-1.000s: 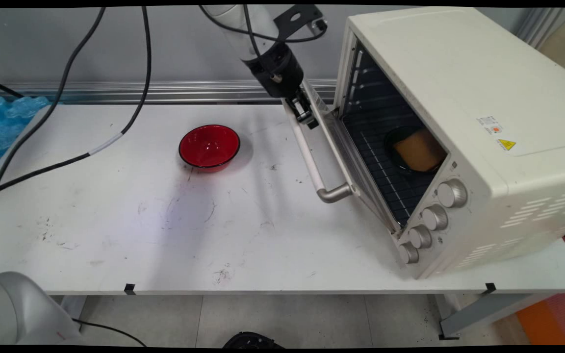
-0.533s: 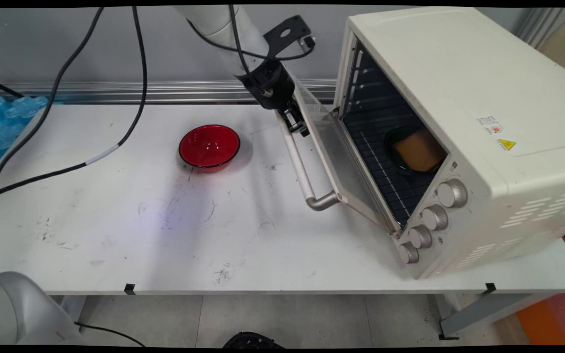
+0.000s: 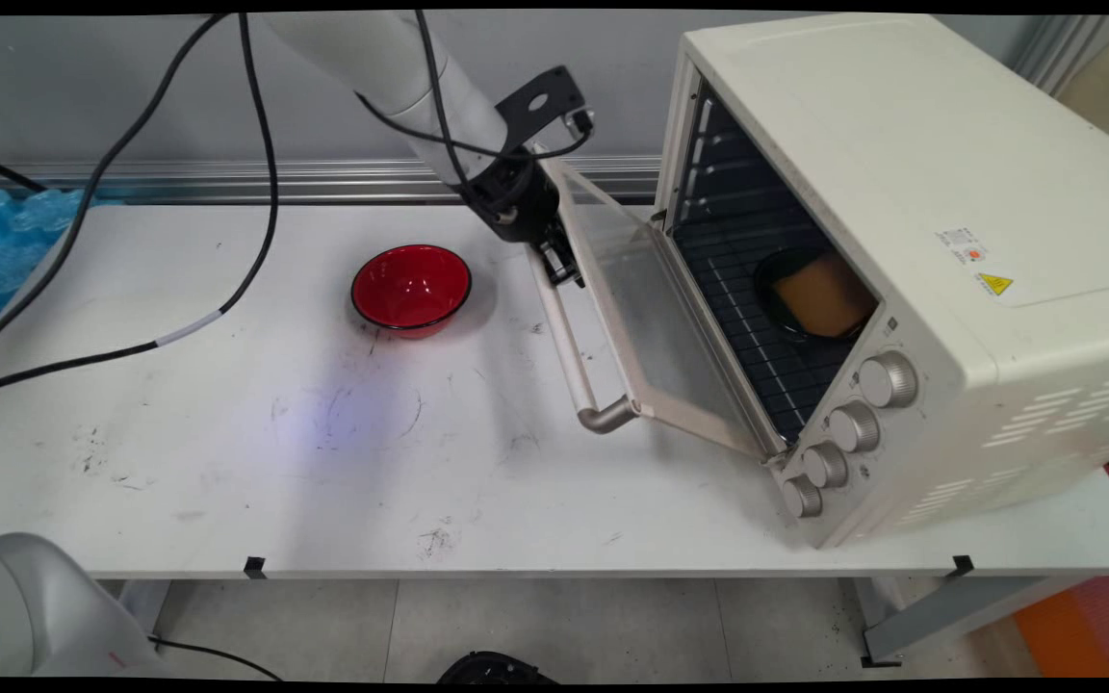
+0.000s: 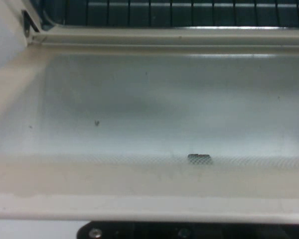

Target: Open the oven

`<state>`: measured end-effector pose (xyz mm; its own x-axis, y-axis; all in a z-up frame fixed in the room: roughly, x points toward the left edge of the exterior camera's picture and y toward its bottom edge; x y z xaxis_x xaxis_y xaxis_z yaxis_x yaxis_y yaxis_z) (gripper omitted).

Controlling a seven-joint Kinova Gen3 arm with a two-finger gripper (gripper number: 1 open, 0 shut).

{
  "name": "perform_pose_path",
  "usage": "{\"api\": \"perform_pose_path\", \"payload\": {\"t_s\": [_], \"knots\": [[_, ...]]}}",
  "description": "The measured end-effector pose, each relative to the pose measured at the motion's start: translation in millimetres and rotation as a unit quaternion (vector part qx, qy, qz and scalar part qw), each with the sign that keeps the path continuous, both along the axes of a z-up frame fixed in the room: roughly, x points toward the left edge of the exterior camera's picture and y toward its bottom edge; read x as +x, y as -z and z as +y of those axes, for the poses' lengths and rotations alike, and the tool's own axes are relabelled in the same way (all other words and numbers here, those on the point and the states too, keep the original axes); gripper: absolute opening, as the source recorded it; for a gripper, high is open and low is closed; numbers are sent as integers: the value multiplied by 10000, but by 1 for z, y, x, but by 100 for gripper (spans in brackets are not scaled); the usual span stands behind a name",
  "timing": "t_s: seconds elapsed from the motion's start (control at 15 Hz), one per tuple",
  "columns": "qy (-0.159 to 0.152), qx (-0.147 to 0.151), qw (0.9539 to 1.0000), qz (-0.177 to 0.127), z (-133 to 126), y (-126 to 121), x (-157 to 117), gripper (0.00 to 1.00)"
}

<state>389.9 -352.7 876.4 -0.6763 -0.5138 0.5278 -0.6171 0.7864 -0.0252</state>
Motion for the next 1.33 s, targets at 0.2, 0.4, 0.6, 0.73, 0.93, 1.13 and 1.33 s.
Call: {"api": "perform_pose_path", "payload": {"t_s": [0.2,0.4,0.6,0.73,0.93,1.13,1.33], "knots": [[-49,-8,10000,11,6,8,5,0],[-124,-23,9999,22,12,15,10,0],[-223,-41,9997,43,18,20,17,0],[-254,-44,9996,61,20,22,20,0],[-276,-51,9996,85,24,25,24,0],[-272,-78,9995,111,28,27,29,0],[-229,-105,9996,147,32,29,33,0]]}}
